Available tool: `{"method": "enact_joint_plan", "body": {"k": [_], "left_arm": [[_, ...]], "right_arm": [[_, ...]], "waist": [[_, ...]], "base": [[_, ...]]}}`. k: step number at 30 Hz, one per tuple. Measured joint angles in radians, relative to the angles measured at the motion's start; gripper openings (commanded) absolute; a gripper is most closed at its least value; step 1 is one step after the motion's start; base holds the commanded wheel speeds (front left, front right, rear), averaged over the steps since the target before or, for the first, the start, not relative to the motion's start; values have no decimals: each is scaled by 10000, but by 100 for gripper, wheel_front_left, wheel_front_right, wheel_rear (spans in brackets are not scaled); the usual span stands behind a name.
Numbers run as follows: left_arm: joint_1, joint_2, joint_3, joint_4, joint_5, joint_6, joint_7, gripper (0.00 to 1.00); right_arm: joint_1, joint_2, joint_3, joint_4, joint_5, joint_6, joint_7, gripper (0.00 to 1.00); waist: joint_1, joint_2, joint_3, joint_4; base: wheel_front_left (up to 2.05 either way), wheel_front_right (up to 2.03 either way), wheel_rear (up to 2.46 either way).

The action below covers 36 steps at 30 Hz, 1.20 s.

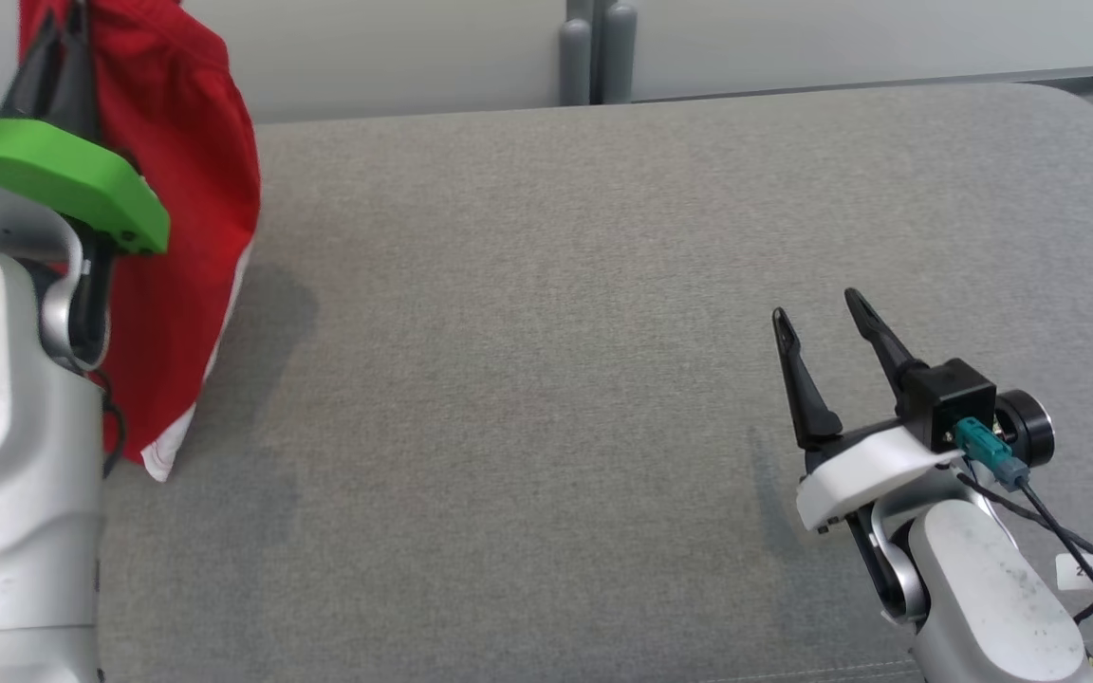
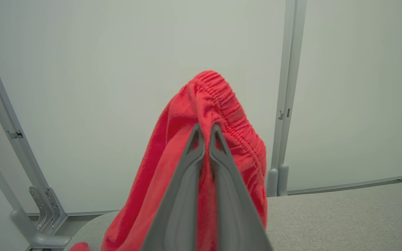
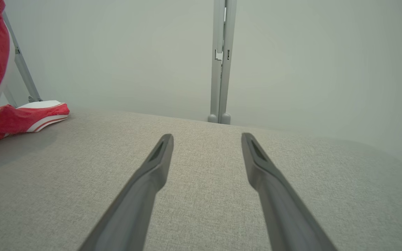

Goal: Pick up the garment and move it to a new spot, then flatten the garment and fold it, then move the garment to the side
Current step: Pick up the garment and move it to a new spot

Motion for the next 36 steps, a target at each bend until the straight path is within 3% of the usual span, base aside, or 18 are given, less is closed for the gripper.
{"method": "enact_joint_plan", "body": {"k": [8, 21, 30, 31, 33, 34, 36], "left_arm": [[990, -1607, -1183, -468, -723, -86, 573, 0], [1890, -1490, -2717, 311, -792, -63, 1022, 0], [1577, -1450, -3461, 815, -790, 303, 932, 0], [1507, -1446, -3557, 886, -882, 357, 911, 20], [1452, -1438, -3808, 1026, -959, 399, 861, 91], [1452, -1430, -3971, 1112, -1012, 403, 861, 100], [1453, -1429, -4383, 1279, -1168, 403, 859, 100]], "right_arm": [[601, 0, 69, -33, 27, -42, 0, 100], [547, 127, 435, -447, 29, 207, 0, 100], [198, 318, 717, -518, 67, 384, 0, 100], [157, 337, 723, -520, 102, 384, 0, 100], [126, 351, 713, -522, 117, 382, 0, 100], [125, 357, 694, -522, 121, 380, 0, 100], [125, 366, 577, -522, 161, 362, 0, 100]], "waist": [[0, 0, -702, -1411], [0, 0, -523, -3183], [0, 0, 100, -4206], [0, 0, 174, -4314], [0, 0, 321, -4511], [0, 0, 396, -4594], [0, 0, 559, -4720]], "base": [[0, 0, 0], [0, 0, 0], [0, 0, 0], [0, 0, 0], [0, 0, 0], [0, 0, 0], [0, 0, 0]]}}
